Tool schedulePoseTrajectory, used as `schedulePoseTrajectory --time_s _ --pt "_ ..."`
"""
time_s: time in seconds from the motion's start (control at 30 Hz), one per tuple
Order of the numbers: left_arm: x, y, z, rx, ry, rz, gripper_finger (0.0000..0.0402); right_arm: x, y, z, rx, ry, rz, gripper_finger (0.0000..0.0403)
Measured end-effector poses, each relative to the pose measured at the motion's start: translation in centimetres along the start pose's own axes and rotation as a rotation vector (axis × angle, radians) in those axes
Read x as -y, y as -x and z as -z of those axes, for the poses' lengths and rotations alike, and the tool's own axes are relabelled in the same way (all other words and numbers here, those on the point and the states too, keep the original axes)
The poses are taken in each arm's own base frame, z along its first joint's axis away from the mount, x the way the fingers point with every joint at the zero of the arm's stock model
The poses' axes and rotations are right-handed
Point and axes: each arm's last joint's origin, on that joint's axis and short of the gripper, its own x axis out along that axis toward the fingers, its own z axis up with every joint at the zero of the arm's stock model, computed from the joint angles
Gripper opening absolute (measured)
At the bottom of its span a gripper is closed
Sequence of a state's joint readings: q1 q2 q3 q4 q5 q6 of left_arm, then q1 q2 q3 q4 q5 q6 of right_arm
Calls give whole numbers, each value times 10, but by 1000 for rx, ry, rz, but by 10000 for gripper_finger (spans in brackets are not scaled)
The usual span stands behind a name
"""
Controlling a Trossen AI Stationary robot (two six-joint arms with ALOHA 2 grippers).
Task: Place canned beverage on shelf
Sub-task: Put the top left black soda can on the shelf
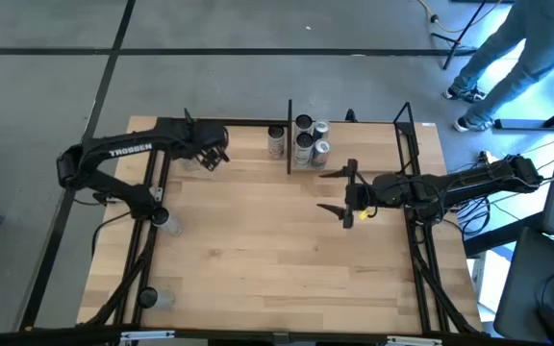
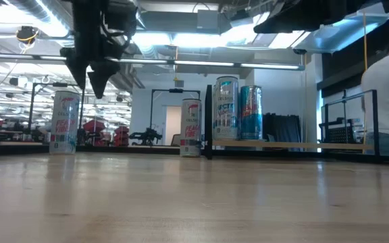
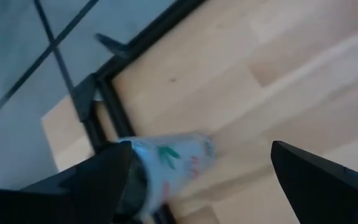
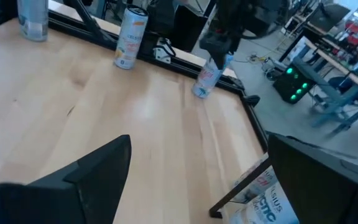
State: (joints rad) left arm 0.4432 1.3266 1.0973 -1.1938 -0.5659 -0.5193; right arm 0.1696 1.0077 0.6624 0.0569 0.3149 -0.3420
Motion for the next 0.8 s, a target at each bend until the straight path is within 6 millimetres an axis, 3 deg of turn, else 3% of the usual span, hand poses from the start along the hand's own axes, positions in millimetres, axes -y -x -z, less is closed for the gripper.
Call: schedulePoseTrajectory --time_s 0.3,0.47,0.8 --pt "-35 -21 -6 -147 59 -38 375 1 0 -1 6 55 11 360" --pt "-44 -27 -9 -201 51 82 375 1 0 -1 5 88 11 360" --pt "-55 -33 -9 -242 50 67 375 0 0 0 2 84 9 360"
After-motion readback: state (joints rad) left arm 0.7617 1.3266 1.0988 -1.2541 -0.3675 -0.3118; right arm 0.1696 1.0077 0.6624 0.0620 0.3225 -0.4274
